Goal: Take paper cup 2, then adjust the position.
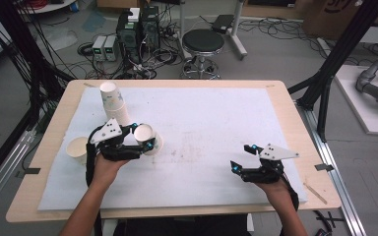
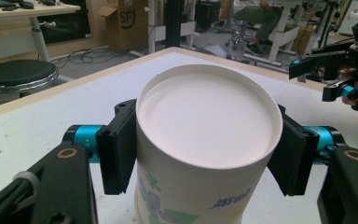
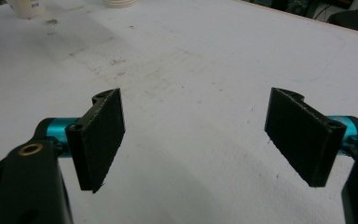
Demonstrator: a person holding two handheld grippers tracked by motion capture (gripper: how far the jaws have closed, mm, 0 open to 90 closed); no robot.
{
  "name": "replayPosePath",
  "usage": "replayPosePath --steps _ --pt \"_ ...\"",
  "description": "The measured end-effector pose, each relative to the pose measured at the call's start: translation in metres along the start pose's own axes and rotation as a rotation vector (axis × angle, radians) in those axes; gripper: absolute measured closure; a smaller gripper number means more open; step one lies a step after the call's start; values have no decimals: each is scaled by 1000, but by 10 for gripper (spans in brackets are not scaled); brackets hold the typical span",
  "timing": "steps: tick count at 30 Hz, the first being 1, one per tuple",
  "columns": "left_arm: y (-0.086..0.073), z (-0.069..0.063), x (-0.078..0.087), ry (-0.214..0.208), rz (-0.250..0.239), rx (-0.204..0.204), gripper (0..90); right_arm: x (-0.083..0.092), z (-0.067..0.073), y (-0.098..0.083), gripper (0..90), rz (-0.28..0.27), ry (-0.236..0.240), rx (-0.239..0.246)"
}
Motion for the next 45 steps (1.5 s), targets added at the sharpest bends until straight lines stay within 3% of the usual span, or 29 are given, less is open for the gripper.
replayPosePath --steps 4,13,26,34,40,45 --pt "-3 -3 -1 -20 -3 19 336 -2 2 2 205 -1 9 2" --pt "-5 -11 -6 -50 5 19 335 -8 10 2 205 2 46 21" --pt "-10 -22 -15 -98 24 25 335 -13 25 7 192 -5 128 44" --pt "-12 -45 -22 -165 47 12 334 -18 43 14 193 -11 189 82" --pt "-15 -69 -29 -254 69 2 331 -23 56 19 193 -20 243 96" --pt "-17 -84 -36 -305 89 -16 331 -30 66 22 194 -17 281 125"
Point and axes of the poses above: each handheld gripper's, and its own axes: x roughly backward along the jaws, y roughly out of its top, z roughly to its left, the point moved 10 cm from there along -x, roughly forward along the jaws, and after that the axes turned 2 degrees about -x, right-handed, at the moved point
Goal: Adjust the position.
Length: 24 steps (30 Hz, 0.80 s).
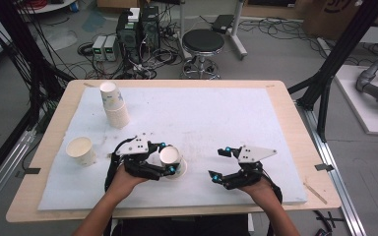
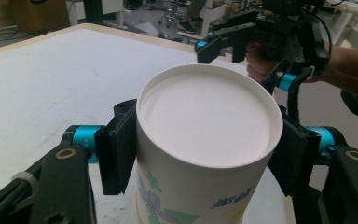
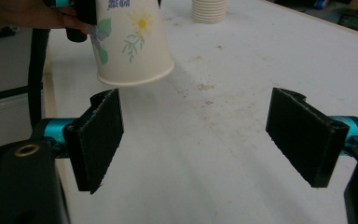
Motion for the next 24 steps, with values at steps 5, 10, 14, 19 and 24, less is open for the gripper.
replayPosePath --steps 5,10,14,19,24 --pt "3 -4 -2 -22 -2 -7 332 -9 9 2 197 8 42 16" --pt "8 -7 -4 -55 -10 -17 333 -16 17 7 197 17 81 24" --pt "13 -12 -6 -80 -23 -22 334 -25 23 14 197 21 123 41" --pt "15 -16 -11 -111 -22 -25 335 -35 32 16 197 34 163 65" --pt "16 -20 -16 -129 -22 -23 337 -39 38 16 197 39 193 70"
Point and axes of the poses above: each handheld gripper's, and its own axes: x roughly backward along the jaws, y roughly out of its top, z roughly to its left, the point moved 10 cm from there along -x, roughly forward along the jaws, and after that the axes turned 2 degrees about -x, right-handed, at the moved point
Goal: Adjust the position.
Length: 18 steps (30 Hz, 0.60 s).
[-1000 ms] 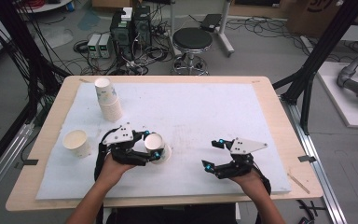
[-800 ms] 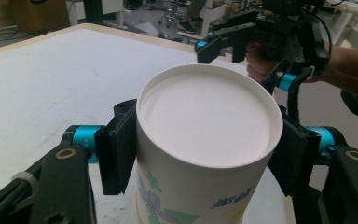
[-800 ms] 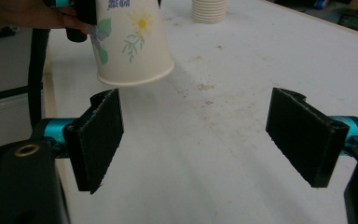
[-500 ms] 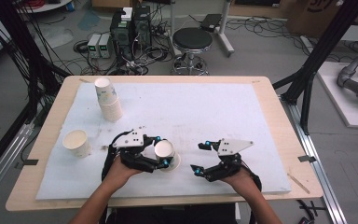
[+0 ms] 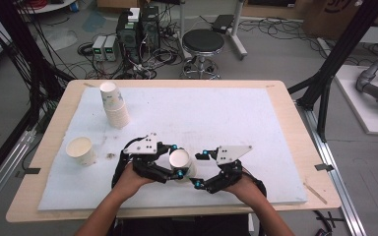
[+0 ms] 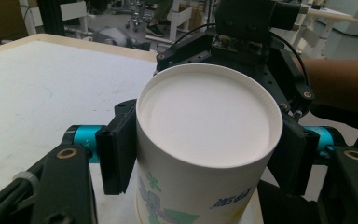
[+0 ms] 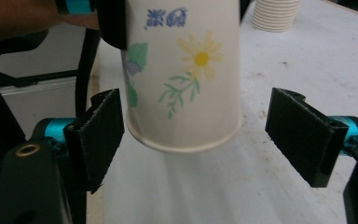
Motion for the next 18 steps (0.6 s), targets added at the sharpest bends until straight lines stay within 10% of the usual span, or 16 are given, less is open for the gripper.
replayPosePath --steps 18 --pt "2 -9 -14 -62 -36 24 340 -10 9 -3 260 9 68 -16"
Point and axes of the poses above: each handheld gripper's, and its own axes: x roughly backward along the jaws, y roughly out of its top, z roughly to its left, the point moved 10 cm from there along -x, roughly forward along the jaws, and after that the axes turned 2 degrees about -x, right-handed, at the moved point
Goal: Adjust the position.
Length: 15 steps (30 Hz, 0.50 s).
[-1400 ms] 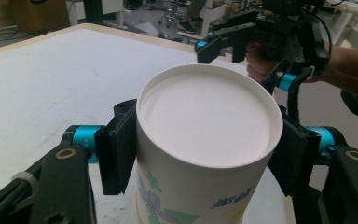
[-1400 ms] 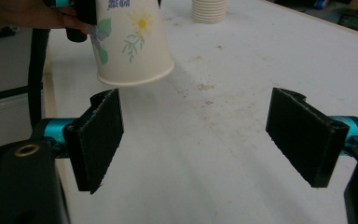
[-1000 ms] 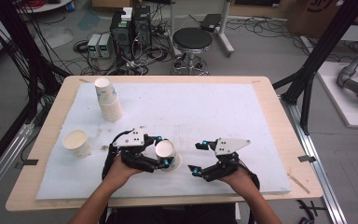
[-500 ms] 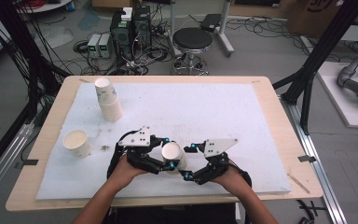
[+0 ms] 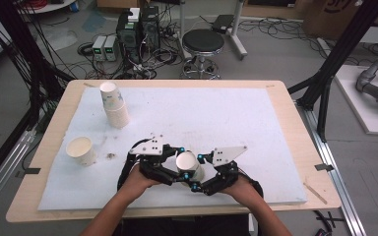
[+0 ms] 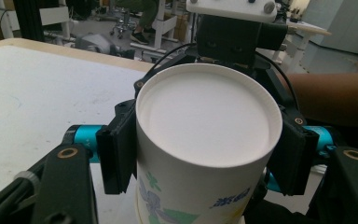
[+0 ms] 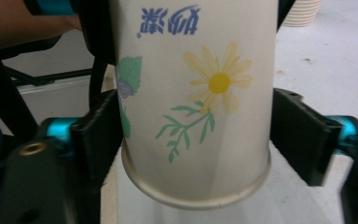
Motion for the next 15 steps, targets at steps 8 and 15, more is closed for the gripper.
replayPosePath --steps 8,15 --pt "-2 0 -1 7 19 6 308 1 0 -2 303 16 14 9" --pt "-2 3 2 46 70 8 150 1 1 -4 320 31 9 27"
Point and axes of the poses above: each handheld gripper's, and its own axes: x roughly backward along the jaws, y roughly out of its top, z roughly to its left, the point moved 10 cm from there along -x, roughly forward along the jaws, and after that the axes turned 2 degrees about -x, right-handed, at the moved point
